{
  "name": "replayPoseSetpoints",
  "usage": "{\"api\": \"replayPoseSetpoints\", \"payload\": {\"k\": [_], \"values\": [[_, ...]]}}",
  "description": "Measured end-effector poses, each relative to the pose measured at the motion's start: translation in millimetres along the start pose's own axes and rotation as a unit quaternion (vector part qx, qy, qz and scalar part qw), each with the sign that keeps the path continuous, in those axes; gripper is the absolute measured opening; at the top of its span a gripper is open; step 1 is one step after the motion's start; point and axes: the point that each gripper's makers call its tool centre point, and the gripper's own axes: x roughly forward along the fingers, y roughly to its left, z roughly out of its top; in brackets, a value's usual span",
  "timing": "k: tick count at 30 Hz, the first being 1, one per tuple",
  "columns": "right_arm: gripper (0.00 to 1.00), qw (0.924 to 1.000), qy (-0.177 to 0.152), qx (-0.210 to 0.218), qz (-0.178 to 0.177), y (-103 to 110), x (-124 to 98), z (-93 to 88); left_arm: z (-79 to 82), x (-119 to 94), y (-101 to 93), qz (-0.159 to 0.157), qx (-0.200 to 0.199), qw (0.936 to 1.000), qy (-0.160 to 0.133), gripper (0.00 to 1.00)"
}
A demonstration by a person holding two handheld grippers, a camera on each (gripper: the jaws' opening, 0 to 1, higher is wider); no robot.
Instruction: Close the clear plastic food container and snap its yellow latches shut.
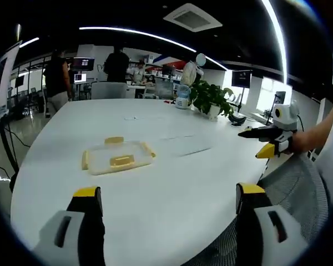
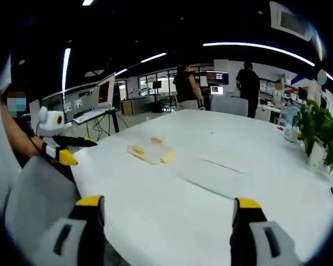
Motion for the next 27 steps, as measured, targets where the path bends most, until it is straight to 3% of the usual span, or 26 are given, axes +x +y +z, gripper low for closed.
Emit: {"api": "replayPoseSetpoints", "payload": {"k": [27], "values": [[0.95,1.0000,0.001,0.000,0.001,-0.2,0.0,0.1,0.6,0.0,-0.5,0.000,-0.001,1.0000,0.000,0.99]]}}
